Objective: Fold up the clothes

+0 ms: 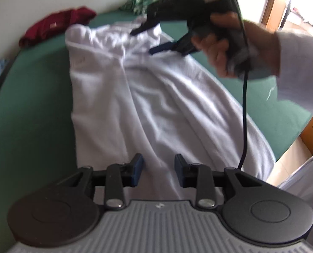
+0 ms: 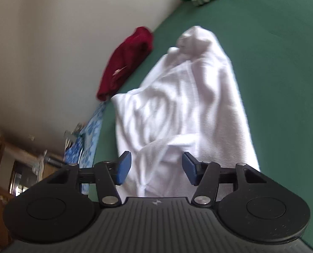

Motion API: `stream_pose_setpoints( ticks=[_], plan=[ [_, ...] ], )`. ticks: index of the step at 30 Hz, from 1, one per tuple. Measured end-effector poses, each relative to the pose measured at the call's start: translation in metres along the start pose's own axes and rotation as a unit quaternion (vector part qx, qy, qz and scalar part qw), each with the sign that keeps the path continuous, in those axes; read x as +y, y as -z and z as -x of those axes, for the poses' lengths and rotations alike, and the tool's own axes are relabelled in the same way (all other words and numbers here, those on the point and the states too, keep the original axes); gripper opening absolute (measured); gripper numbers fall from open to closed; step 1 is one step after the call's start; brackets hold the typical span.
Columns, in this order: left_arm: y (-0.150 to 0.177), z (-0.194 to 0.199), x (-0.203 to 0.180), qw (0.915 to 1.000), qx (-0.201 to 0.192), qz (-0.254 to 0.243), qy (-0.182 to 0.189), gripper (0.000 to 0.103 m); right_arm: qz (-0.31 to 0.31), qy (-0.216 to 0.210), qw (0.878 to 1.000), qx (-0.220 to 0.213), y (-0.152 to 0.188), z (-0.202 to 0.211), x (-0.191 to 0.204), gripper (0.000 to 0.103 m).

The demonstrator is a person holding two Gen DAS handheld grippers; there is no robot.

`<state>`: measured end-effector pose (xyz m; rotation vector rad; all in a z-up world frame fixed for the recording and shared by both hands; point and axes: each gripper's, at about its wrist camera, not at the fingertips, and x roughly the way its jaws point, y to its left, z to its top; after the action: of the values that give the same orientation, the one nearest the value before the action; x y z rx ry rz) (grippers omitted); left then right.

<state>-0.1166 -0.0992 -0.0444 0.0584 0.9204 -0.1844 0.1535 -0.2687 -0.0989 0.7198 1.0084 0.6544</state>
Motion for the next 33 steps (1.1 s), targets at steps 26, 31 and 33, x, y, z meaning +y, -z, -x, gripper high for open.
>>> stream_pose_setpoints(
  ticks=[26, 31, 33],
  plan=[
    [-0.012, -0.022, -0.002, 0.9996, -0.003, -0.007, -0.029, 0.07, 0.199, 0.102, 0.971, -0.082, -0.062, -0.048, 0.035, 0.005],
    [-0.01, -0.023, -0.002, 0.9995, -0.005, -0.008, -0.029, 0.071, 0.215, 0.119, 0.962, -0.116, -0.081, -0.049, 0.032, 0.005],
    [-0.01, -0.023, -0.002, 0.9996, -0.004, -0.01, -0.028, 0.071, 0.202, 0.126, 0.967, -0.088, -0.089, -0.061, 0.02, 0.007]
  ],
)
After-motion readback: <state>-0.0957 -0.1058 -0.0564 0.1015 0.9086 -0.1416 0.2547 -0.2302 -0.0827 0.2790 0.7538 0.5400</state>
